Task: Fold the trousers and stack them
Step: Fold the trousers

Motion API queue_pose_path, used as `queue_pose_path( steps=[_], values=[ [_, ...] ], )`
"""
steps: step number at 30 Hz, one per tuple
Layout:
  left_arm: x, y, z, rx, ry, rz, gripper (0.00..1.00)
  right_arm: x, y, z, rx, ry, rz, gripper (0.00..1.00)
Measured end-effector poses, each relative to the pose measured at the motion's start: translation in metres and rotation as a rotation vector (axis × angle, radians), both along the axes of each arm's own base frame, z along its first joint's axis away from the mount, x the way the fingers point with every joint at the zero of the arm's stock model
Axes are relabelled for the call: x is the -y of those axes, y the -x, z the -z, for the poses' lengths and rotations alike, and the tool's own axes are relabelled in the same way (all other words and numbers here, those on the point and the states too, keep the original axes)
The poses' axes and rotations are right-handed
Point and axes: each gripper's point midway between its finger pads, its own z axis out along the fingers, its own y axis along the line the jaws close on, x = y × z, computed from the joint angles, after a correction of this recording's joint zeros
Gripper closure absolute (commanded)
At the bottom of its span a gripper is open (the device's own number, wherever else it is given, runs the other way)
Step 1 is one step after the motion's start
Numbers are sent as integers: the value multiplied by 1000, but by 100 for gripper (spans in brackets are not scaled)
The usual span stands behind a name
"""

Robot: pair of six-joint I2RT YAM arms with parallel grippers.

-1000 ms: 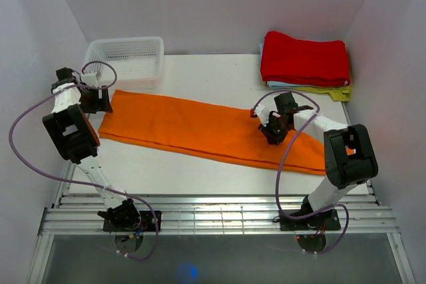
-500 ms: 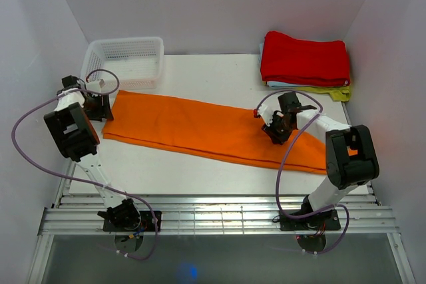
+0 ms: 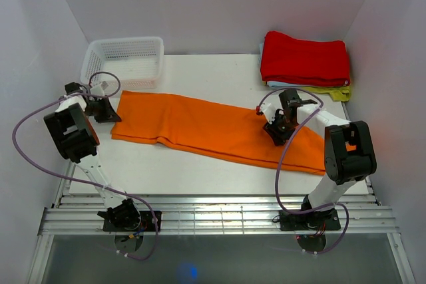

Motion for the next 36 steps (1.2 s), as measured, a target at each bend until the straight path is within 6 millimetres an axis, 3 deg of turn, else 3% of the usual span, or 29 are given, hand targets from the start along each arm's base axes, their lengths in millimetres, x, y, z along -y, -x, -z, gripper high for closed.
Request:
queue_pose_path(
  steps=[5, 9, 14, 18, 21, 23, 25, 32, 34, 36],
  values=[
    [-5, -2, -16, -10, 32, -40, 100, 2, 3, -10, -27, -10, 45, 44],
    [-25, -19, -62, 69, 47, -70, 100, 5, -4, -30, -1, -39, 82, 39],
    [-69, -30, -131, 202, 10, -117, 100, 7, -17, -56, 50, -81, 110, 2],
    [-99, -24, -170, 271, -50, -132, 100, 10, -24, -71, 63, -121, 128, 7],
    [-107, -17, -183, 297, -88, -124, 100, 19, -27, -79, 66, -144, 158, 8],
    [-106, -10, -183, 284, -90, -118, 100, 25, -25, -79, 55, -152, 175, 8],
    [-98, -2, -170, 255, -72, -106, 100, 29, -22, -79, 43, -153, 185, 8],
    [-67, 51, -67, -2, 29, -134, 100, 21, -9, -77, -20, -192, 162, 1],
    [-65, 61, -51, -53, 29, -148, 100, 19, -7, -69, -56, -198, 160, 0],
    [-69, 61, -49, -53, 5, -155, 100, 17, -7, -54, -104, -198, 169, 0]
  ],
)
